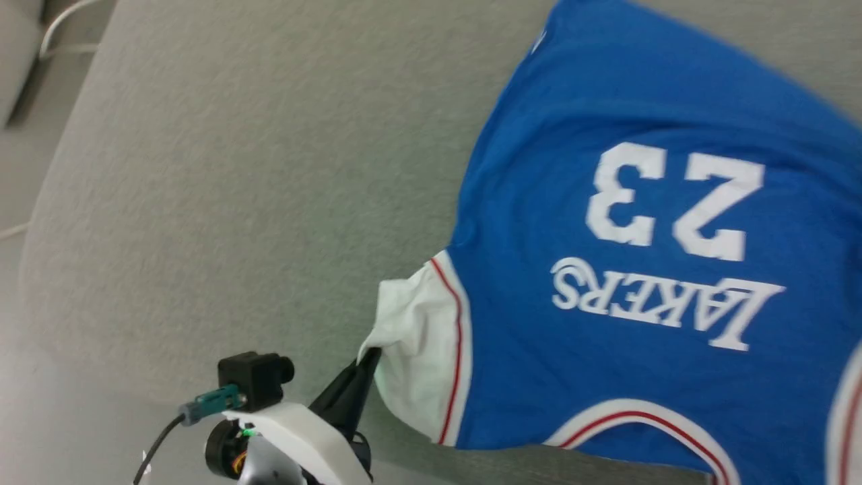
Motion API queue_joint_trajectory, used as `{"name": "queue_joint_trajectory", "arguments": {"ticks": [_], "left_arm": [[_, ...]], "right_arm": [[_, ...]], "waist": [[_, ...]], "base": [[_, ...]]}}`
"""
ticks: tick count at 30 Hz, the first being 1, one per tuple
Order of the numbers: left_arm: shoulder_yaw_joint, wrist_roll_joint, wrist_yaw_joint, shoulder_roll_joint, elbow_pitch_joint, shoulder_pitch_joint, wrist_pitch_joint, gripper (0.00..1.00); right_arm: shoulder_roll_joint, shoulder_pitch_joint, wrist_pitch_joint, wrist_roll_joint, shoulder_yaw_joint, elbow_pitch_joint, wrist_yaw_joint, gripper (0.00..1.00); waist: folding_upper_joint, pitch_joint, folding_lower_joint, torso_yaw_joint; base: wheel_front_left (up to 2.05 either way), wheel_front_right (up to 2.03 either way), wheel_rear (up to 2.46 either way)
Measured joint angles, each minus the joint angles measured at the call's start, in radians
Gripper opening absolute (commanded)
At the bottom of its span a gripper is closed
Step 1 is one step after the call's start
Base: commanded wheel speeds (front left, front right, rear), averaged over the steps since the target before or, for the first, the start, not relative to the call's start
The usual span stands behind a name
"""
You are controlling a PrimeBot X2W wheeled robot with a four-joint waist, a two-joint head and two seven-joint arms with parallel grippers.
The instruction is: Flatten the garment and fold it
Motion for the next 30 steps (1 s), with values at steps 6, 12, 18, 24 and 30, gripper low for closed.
{"name": "queue_joint_trajectory", "arguments": {"ticks": [6,12,18,24,30], "left_arm": [[0.032,-0.006,0.018,0.009,0.017,0.033,-0.019,0.0],[0.048,-0.013,0.027,0.013,0.022,0.056,-0.035,0.0],[0.056,-0.013,0.03,0.018,0.027,0.059,-0.051,0.0],[0.052,-0.013,0.03,0.017,0.03,0.059,-0.052,0.0],[0.041,-0.013,0.03,0.017,0.028,0.047,-0.052,0.0]], "right_arm": [[-0.009,0.237,0.065,0.051,-0.089,-0.19,0.0,0.0],[0.012,0.476,0.195,0.047,-0.271,-0.436,0.0,0.0],[0.113,0.695,0.288,0.013,-0.421,-0.65,0.0,0.0],[0.198,0.836,0.31,-0.016,-0.444,-0.695,0.0,0.0],[0.207,0.813,0.236,-0.04,-0.418,-0.69,0.0,1.0]], "waist": [[0.0,-0.099,-0.0001,-0.092],[0.0,-0.181,-0.0001,-0.17],[0.0,-0.236,-0.0002,-0.223],[0.0,-0.25,-0.0002,-0.242],[0.0,-0.232,0.0,-0.225]], "base": [[0.0,0.0,0.0],[0.0,0.0,0.0],[0.0,0.0,0.0],[0.0,0.0,0.0],[0.0,0.0,0.0]]}}
